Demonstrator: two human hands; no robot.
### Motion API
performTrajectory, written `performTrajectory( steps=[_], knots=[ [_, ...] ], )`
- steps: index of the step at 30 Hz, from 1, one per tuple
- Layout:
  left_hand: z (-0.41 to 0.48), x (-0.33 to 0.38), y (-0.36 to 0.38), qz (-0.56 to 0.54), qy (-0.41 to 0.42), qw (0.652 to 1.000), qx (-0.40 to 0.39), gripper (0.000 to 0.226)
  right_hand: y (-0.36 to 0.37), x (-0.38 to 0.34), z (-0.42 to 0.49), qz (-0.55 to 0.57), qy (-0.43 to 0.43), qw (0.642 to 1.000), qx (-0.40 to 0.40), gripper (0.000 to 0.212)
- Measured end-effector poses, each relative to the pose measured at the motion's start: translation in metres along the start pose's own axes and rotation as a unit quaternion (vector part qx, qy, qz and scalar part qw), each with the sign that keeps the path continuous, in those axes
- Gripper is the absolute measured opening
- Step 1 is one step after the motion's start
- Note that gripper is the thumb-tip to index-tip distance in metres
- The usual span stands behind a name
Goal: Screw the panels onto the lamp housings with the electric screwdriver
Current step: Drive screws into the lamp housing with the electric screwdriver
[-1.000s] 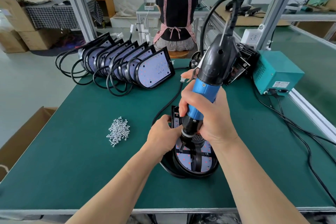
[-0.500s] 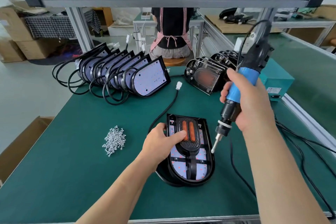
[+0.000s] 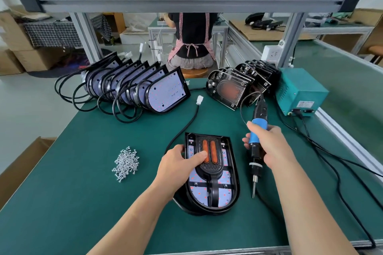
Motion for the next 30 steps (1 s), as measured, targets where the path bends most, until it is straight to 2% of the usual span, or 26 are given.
performTrajectory(
  steps=[4, 8, 10, 12, 14, 16, 18, 20, 23, 27, 28, 30],
  knots=[
    [-0.003, 0.001, -0.005, 0.015, 0.016, 1.000, 0.018, 0.061, -0.003, 0.000, -0.002, -0.103, -0.024, 0.992, 0.063, 0.049],
    [-0.004, -0.002, -0.013, 0.059, 0.034, 0.995, 0.071, 0.030, 0.000, -0.005, -0.011, -0.219, -0.072, 0.968, 0.098, 0.048],
    [-0.006, 0.000, -0.018, 0.128, 0.061, 0.982, 0.125, 0.025, 0.005, -0.005, -0.013, -0.254, -0.088, 0.958, 0.102, 0.056],
    [-0.012, 0.005, -0.024, 0.202, 0.097, 0.957, 0.184, 0.031, 0.012, -0.005, -0.014, -0.287, -0.089, 0.949, 0.097, 0.068],
    [-0.013, 0.005, -0.028, 0.268, 0.095, 0.934, 0.219, 0.035, 0.016, -0.005, -0.016, -0.342, -0.083, 0.930, 0.108, 0.075],
    [-0.011, 0.000, -0.031, 0.286, 0.066, 0.931, 0.216, 0.035, 0.018, -0.007, -0.018, -0.392, -0.088, 0.907, 0.129, 0.077],
    [-0.008, -0.006, -0.030, 0.274, 0.042, 0.941, 0.193, 0.039, 0.020, -0.007, -0.019, -0.406, -0.099, 0.899, 0.132, 0.071],
    [-0.006, -0.009, -0.029, 0.260, 0.044, 0.947, 0.182, 0.040, 0.022, -0.008, -0.019, -0.426, -0.108, 0.888, 0.132, 0.063],
    [-0.005, -0.009, -0.030, 0.247, 0.055, 0.950, 0.184, 0.036, 0.028, -0.014, -0.025, -0.483, -0.158, 0.851, 0.136, 0.052],
    [-0.004, -0.008, -0.030, 0.242, 0.066, 0.949, 0.190, 0.025, 0.055, -0.026, -0.035, -0.490, -0.270, 0.825, 0.081, 0.030],
    [-0.004, -0.007, -0.030, 0.245, 0.072, 0.948, 0.192, 0.024, 0.063, -0.028, -0.034, -0.477, -0.279, 0.832, 0.053, 0.026],
    [-0.004, -0.005, -0.030, 0.254, 0.083, 0.943, 0.197, 0.021, 0.080, -0.030, -0.025, -0.412, -0.246, 0.877, -0.027, 0.031]
  ],
)
Point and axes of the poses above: each hand's wrist, its own z-axis towards the middle knuckle, its own y-axis out of the palm, x = y × z, the point moved 7 cm from there along z, towards the middle knuckle, and after that the axes turned 11 degrees about -x, right-handed, at the moved point
